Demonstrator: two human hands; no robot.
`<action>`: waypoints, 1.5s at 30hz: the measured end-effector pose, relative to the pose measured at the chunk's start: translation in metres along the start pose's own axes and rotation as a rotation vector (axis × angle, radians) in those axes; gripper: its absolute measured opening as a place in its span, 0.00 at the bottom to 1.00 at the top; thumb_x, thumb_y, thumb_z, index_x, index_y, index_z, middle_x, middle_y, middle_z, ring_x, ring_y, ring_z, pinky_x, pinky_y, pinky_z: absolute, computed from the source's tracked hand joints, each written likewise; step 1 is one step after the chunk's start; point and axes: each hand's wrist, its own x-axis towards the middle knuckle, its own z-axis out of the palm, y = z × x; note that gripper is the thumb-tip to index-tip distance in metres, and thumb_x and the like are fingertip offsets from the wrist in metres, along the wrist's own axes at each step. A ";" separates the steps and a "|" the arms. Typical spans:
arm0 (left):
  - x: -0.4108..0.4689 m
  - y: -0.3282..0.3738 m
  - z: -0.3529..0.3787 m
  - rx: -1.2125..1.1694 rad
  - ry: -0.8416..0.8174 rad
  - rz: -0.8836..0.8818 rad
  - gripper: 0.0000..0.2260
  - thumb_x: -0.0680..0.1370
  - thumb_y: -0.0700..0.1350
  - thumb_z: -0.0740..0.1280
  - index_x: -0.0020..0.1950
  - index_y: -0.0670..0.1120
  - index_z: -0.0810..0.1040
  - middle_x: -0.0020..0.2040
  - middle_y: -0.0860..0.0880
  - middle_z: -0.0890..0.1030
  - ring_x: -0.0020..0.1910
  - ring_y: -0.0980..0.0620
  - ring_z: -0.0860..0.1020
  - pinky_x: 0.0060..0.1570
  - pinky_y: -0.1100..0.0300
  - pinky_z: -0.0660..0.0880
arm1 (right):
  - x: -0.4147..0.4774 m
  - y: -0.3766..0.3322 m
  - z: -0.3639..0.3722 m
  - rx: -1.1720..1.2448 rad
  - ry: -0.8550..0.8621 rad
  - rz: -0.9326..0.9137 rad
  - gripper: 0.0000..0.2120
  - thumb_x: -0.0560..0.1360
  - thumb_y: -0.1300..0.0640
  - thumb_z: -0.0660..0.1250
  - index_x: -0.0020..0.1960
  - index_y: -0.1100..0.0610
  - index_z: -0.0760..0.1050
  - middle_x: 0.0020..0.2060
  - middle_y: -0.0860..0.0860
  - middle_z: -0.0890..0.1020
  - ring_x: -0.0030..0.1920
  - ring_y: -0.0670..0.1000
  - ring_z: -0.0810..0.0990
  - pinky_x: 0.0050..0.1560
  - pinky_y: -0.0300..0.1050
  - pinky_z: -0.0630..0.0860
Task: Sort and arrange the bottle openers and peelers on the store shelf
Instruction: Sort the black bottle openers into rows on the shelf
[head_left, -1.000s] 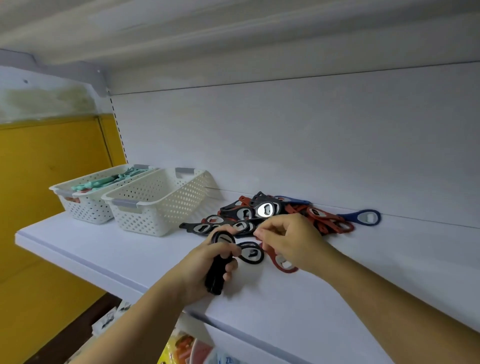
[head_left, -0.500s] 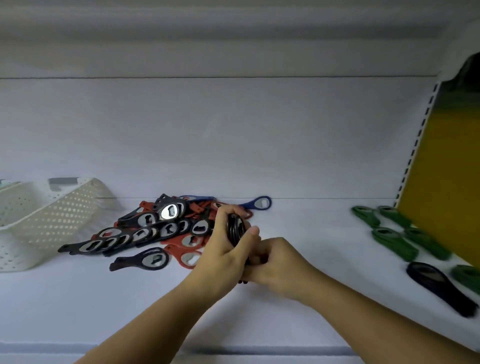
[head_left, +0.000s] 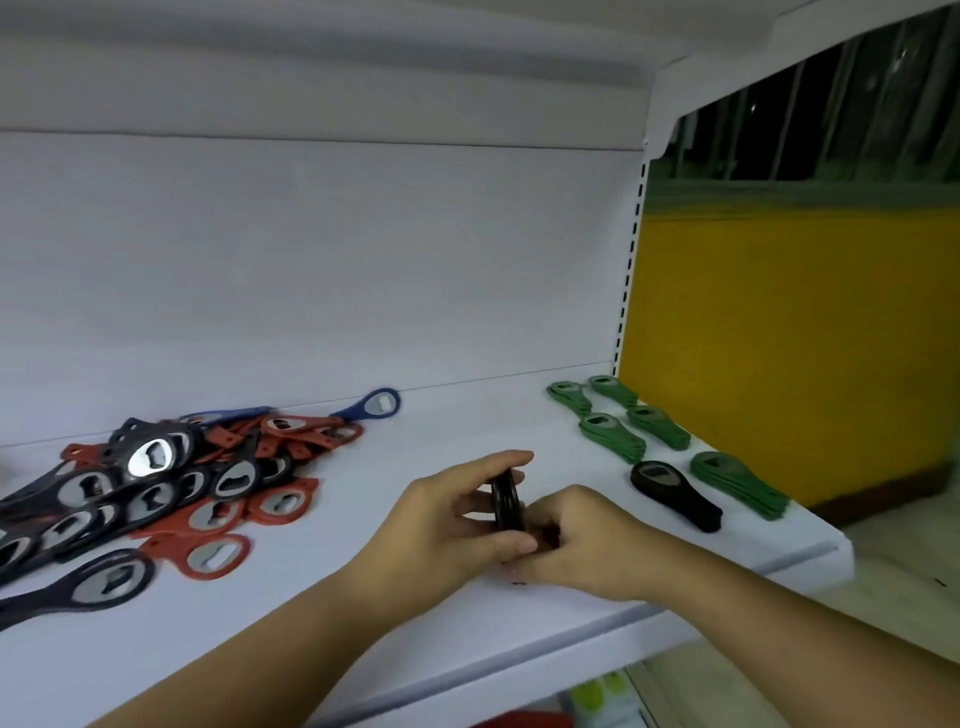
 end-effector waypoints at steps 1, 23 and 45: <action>0.000 -0.002 0.003 -0.023 0.003 0.001 0.27 0.68 0.32 0.75 0.59 0.57 0.77 0.57 0.50 0.80 0.50 0.54 0.82 0.46 0.64 0.78 | -0.002 0.003 -0.001 -0.001 0.008 0.002 0.13 0.71 0.56 0.72 0.30 0.49 0.74 0.29 0.49 0.71 0.30 0.46 0.66 0.32 0.40 0.62; 0.058 -0.042 -0.032 -0.592 0.019 -0.294 0.28 0.69 0.38 0.75 0.66 0.52 0.73 0.59 0.43 0.80 0.59 0.46 0.79 0.60 0.53 0.75 | 0.049 0.000 -0.024 0.019 0.221 0.266 0.14 0.66 0.54 0.76 0.25 0.55 0.76 0.20 0.46 0.67 0.23 0.45 0.62 0.24 0.37 0.56; 0.066 -0.063 -0.021 -0.056 -0.008 -0.228 0.09 0.74 0.37 0.68 0.42 0.52 0.78 0.41 0.54 0.79 0.34 0.62 0.75 0.37 0.69 0.73 | 0.199 0.032 -0.084 -0.501 0.280 0.623 0.13 0.62 0.57 0.76 0.37 0.62 0.74 0.29 0.54 0.74 0.31 0.52 0.72 0.28 0.38 0.65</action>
